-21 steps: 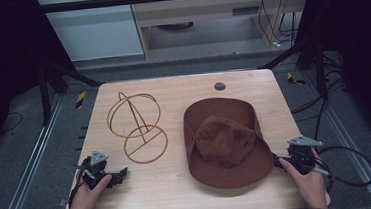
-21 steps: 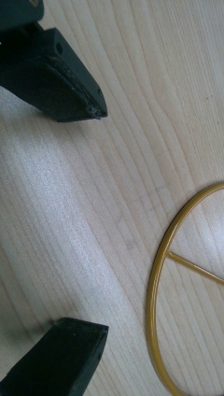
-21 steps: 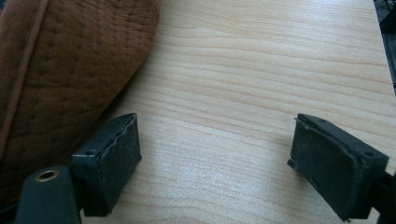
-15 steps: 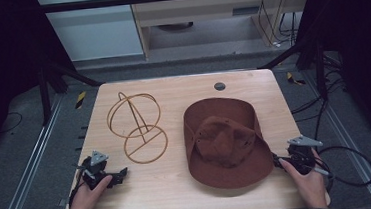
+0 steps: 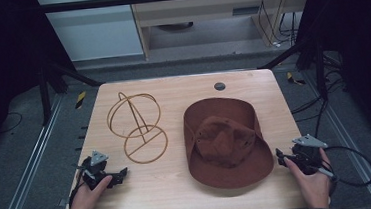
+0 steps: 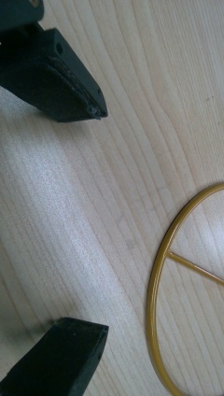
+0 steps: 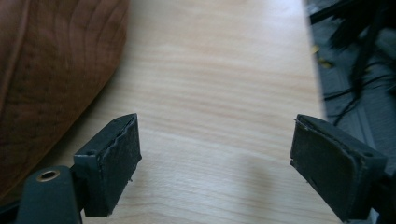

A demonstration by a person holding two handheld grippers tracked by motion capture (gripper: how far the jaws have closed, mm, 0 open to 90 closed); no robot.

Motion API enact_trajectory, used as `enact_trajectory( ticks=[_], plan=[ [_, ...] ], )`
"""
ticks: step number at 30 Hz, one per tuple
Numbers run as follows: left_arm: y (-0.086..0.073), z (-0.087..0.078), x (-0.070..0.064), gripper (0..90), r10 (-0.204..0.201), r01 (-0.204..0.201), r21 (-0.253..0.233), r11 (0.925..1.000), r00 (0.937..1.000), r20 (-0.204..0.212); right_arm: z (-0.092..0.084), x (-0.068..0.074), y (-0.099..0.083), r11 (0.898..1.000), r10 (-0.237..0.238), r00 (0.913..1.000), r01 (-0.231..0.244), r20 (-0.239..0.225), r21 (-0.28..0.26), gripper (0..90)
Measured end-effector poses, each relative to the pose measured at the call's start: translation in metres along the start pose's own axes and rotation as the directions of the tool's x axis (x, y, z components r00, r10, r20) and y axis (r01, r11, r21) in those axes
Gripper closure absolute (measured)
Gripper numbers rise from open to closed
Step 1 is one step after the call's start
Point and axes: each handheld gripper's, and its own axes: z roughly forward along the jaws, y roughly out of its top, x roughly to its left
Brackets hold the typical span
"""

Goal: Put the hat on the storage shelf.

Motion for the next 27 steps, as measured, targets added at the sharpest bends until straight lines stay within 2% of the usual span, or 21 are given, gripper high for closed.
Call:
enact_trajectory(
  ticks=[2,6,19,20,22,23,24,25,27],
  plan=[
    [0.0,0.0,0.0,0.0,0.0,0.0,0.001,1.0,1.0,0.001,-0.005,0.0,0.001,1.0,-0.013,0.9997,0.014,0.021,-0.02,15.9],
    [0.0,0.0,0.0,0.0,-0.001,0.001,0.0,1.0,1.0,0.0,-0.01,0.0,0.002,0.999,-0.012,0.9995,0.013,0.028,-0.04,15.5],
    [0.0,0.0,0.0,0.0,0.004,-0.004,0.002,1.0,1.0,0.003,-0.036,-0.001,0.009,0.993,-0.018,0.9997,0.02,0.016,-0.118,11.0],
    [0.0,0.0,0.0,0.0,0.004,-0.004,0.003,1.0,1.0,0.004,-0.039,-0.001,0.013,0.993,-0.031,0.9994,0.033,0.011,-0.116,10.9],
    [0.0,0.0,0.0,0.0,0.004,-0.004,0.002,1.0,1.0,0.004,-0.051,0.008,0.024,0.99,-0.07,0.9971,0.066,-0.029,-0.121,10.9],
    [0.0,0.0,0.001,0.0,0.004,-0.004,0.002,1.0,1.0,0.004,-0.051,0.008,0.024,0.99,-0.07,0.9971,0.066,-0.029,-0.121,10.9],
    [0.0,0.0,0.0,0.0,0.002,-0.002,0.0,1.0,1.0,0.005,-0.059,0.017,0.036,0.988,-0.108,0.9911,0.098,-0.079,-0.117,9.5],
    [0.0,0.0,0.0,0.0,0.002,-0.002,0.0,1.0,1.0,0.005,-0.059,0.017,0.036,0.988,-0.108,0.9911,0.098,-0.079,-0.117,9.5],
    [0.001,0.001,0.001,0.0,0.0,0.0,-0.004,1.0,1.0,0.007,-0.065,0.028,0.05,0.982,-0.169,0.9781,0.157,-0.121,-0.109,7.7]
  ],
)
